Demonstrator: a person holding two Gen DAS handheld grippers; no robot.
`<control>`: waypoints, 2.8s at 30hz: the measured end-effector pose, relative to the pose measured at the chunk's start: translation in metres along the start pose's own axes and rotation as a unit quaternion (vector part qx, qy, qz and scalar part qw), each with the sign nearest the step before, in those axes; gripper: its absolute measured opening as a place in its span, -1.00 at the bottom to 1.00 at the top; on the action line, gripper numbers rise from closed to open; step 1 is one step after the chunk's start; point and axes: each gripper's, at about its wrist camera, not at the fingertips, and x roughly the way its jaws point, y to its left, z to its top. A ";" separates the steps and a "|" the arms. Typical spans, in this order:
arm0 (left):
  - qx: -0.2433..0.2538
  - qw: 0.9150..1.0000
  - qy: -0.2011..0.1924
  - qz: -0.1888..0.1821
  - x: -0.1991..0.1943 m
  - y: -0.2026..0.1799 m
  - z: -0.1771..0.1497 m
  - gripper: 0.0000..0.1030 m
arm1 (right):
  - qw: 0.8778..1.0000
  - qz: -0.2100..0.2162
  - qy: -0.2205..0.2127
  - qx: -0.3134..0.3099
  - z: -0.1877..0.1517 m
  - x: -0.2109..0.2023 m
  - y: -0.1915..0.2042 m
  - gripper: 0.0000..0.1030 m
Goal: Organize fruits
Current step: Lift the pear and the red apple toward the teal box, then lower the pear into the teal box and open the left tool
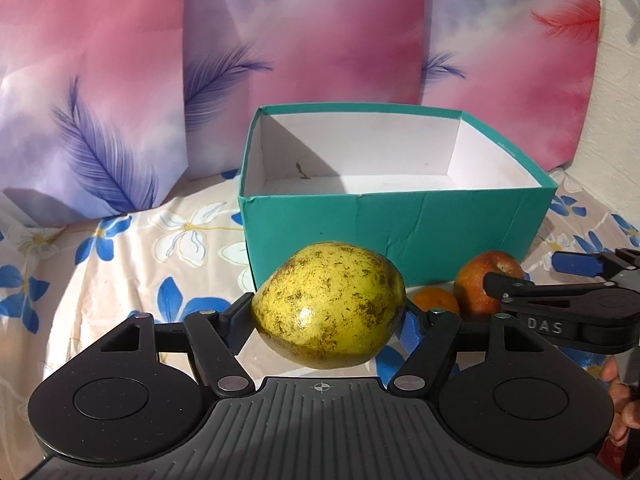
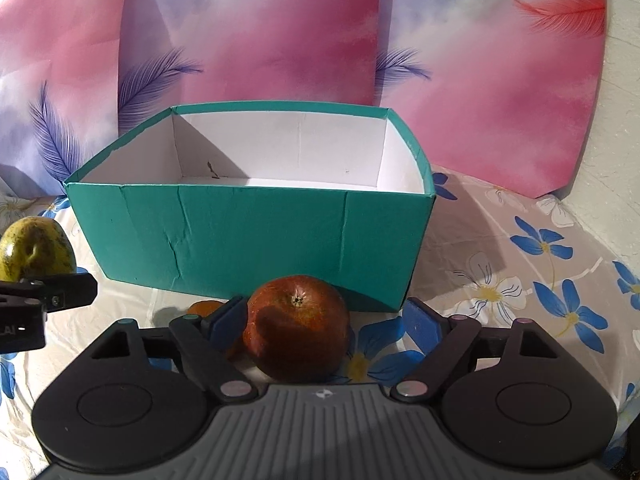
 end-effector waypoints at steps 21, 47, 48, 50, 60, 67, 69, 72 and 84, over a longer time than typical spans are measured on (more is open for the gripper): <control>0.008 1.000 -0.004 -0.009 -0.008 -0.004 0.006 0.46 | 0.998 0.020 0.049 0.023 -0.001 0.049 -0.001 0.44; 0.015 0.999 -0.031 0.009 -0.034 -0.015 0.042 0.46 | 0.999 0.008 0.000 0.040 -0.012 0.010 -0.009 0.42; 0.015 0.999 -0.041 0.013 -0.038 -0.017 0.051 0.46 | 0.999 0.009 -0.005 0.045 -0.010 0.002 -0.012 0.42; 0.012 0.998 -0.062 0.021 -0.047 -0.020 0.071 0.46 | 0.998 0.009 -0.021 0.052 -0.002 -0.012 -0.018 0.42; -0.014 0.993 -0.106 0.043 -0.043 -0.034 0.133 0.46 | 0.996 0.010 -0.073 0.053 0.025 -0.065 -0.028 0.42; -0.029 0.996 -0.060 0.063 -0.008 -0.031 0.125 0.46 | 0.996 0.012 -0.074 0.046 0.023 -0.076 -0.028 0.42; -0.027 0.996 -0.052 0.068 0.000 -0.031 0.123 0.46 | 0.996 0.010 -0.073 0.043 0.023 -0.076 -0.028 0.42; -0.025 0.996 -0.044 0.068 0.007 -0.031 0.121 0.46 | 0.996 0.008 -0.076 0.042 0.023 -0.077 -0.029 0.42; -0.017 0.997 -0.010 0.069 0.040 -0.035 0.114 0.47 | 0.996 0.004 -0.078 0.043 0.024 -0.072 -0.028 0.42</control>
